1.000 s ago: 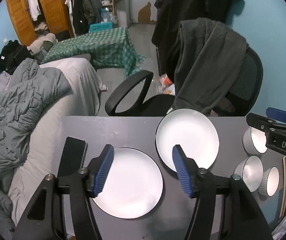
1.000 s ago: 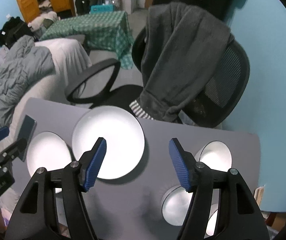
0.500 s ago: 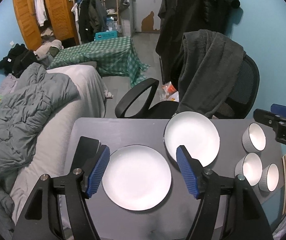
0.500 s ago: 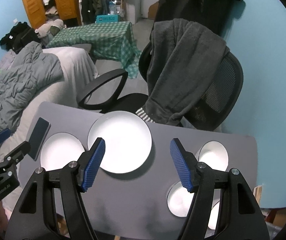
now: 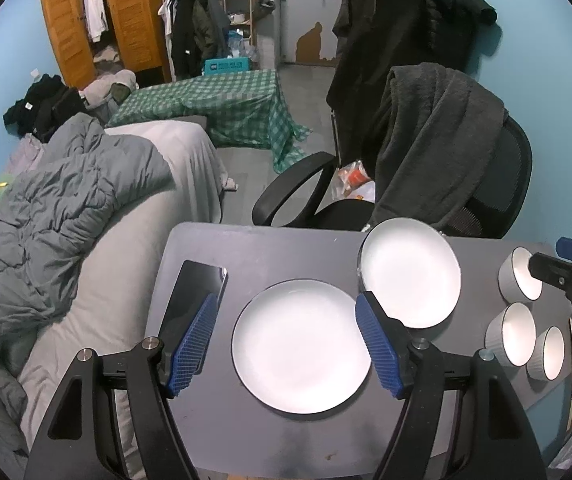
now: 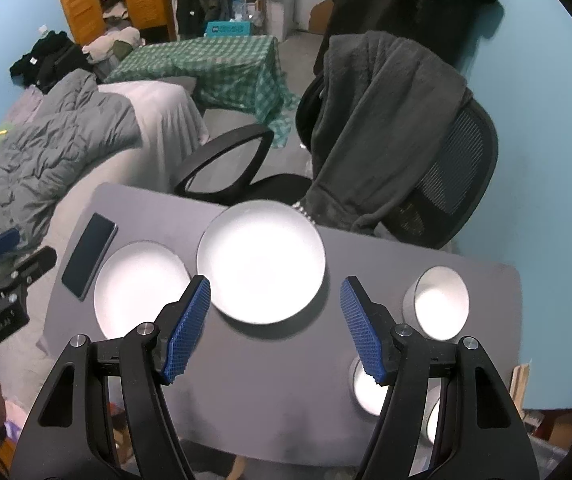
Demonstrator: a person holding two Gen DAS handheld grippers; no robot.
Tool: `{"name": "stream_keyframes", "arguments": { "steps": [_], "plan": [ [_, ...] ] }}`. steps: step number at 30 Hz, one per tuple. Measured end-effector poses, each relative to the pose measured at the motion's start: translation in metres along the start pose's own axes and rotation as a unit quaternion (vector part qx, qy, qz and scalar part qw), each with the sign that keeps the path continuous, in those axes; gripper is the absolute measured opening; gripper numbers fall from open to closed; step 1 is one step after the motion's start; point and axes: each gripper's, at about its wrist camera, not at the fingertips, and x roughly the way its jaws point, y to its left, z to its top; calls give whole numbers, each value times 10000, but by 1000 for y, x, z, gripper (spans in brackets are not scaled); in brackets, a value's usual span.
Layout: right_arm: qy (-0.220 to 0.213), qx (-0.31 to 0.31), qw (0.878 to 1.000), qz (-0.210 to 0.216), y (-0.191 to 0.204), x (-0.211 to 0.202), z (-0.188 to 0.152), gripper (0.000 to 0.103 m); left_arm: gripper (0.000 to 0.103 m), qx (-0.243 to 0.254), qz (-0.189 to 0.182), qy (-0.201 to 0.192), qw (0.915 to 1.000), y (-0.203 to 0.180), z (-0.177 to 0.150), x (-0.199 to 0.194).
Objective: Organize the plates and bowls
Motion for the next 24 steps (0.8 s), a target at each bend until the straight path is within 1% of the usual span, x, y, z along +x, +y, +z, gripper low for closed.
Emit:
{"name": "stream_keyframes", "arguments": {
  "steps": [4, 8, 11, 18, 24],
  "plan": [
    [68, -49, 10000, 12, 6, 7, -8, 67, 73, 82, 0, 51, 10000, 14, -5, 14],
    [138, -188, 9997, -55, 13, 21, -16, 67, 73, 288, 128, 161, 9994, 26, -9, 31],
    [208, -244, 9995, 3, 18, 32, -22, 67, 73, 402, 186, 252, 9987, 35, -13, 44],
    [620, -421, 9968, 284, 36, 68, -37, 67, 73, 749, 162, 514, 9957, 44, -23, 83],
    [1019, -359, 9916, 705, 50, 101, -46, 67, 73, 913, -79, 772, 9928, 44, -30, 112]
  ]
}}
